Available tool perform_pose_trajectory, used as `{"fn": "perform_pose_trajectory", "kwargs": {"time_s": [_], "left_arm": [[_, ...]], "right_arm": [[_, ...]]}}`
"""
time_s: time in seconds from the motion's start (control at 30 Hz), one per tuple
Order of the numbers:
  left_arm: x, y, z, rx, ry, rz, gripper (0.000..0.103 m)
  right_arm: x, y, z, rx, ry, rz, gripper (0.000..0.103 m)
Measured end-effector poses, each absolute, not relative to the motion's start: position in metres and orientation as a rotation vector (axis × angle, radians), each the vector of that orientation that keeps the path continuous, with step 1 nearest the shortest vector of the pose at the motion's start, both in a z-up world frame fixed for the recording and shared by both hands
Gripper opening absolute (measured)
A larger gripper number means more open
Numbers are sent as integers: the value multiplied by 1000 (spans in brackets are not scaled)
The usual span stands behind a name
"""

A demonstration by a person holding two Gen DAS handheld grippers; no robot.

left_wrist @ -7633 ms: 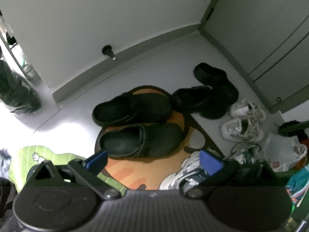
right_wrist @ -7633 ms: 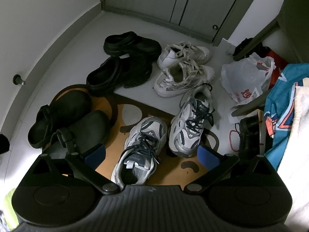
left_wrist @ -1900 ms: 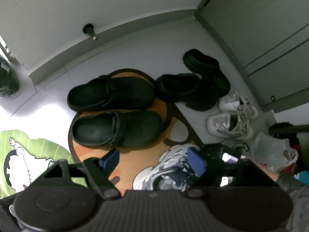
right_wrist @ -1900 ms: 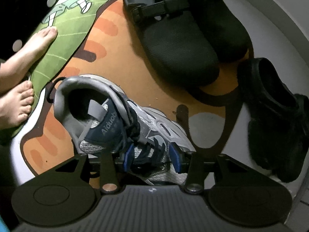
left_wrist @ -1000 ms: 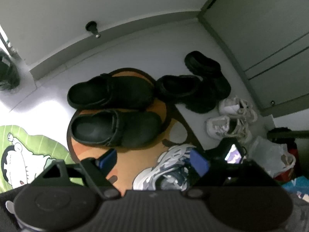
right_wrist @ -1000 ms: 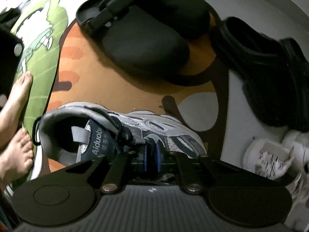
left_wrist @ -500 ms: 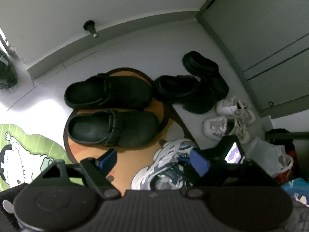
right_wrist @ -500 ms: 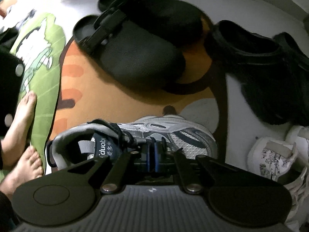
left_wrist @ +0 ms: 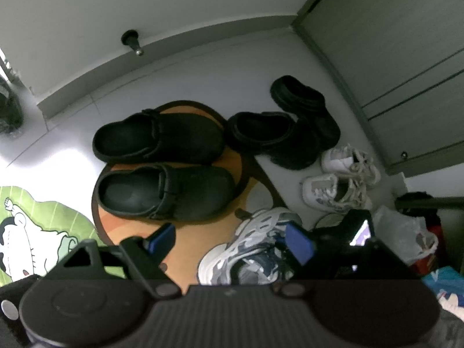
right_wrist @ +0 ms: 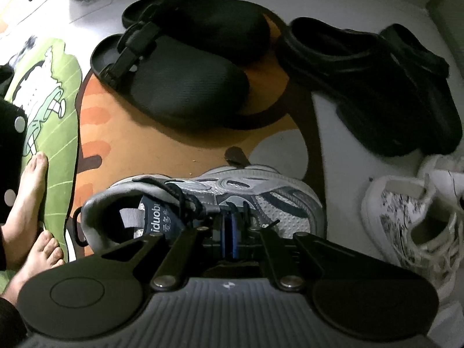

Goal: Organize scattered shoes
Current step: 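Close the right gripper on the grey-white sneaker's heel collar, then lift the grey-white sneaker with the right gripper and reorient it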

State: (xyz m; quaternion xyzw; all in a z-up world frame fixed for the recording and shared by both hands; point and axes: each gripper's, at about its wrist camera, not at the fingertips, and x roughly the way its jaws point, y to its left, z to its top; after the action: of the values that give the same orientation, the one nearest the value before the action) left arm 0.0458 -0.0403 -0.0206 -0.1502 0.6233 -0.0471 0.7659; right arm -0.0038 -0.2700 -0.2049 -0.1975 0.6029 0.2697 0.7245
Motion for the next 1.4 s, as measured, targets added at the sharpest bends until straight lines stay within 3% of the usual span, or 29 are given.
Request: {"fn": "perform_pose_trajectory", "kwargs": {"time_s": [0.53, 0.57, 0.6, 0.63, 0.7, 0.8, 1.0, 1.4], "left_arm": [[46, -37, -20, -332, 1348, -82, 85], [46, -37, -20, -333, 1348, -81, 85], [46, -37, -20, -332, 1350, -81, 85], [45, -37, -21, -330, 1351, -81, 85], [45, -38, -20, -325, 1351, -83, 85], [46, -39, -19, -324, 1348, -86, 86], [46, -37, -20, -324, 1346, -77, 87], [49, -35, -24, -354, 1356, -54, 88]], "right_arm": [[15, -298, -196, -440, 1276, 389, 6], [15, -296, -193, -450, 1266, 395, 11], [15, -295, -191, -458, 1254, 401, 24], [16, -293, -186, -486, 1232, 414, 32], [17, -290, -176, -551, 1178, 457, 61], [19, -287, -165, -627, 1146, 545, 76], [20, -281, -160, -870, 1149, 718, 84], [-5, -270, -186, -1142, 1103, 955, 84]]}}
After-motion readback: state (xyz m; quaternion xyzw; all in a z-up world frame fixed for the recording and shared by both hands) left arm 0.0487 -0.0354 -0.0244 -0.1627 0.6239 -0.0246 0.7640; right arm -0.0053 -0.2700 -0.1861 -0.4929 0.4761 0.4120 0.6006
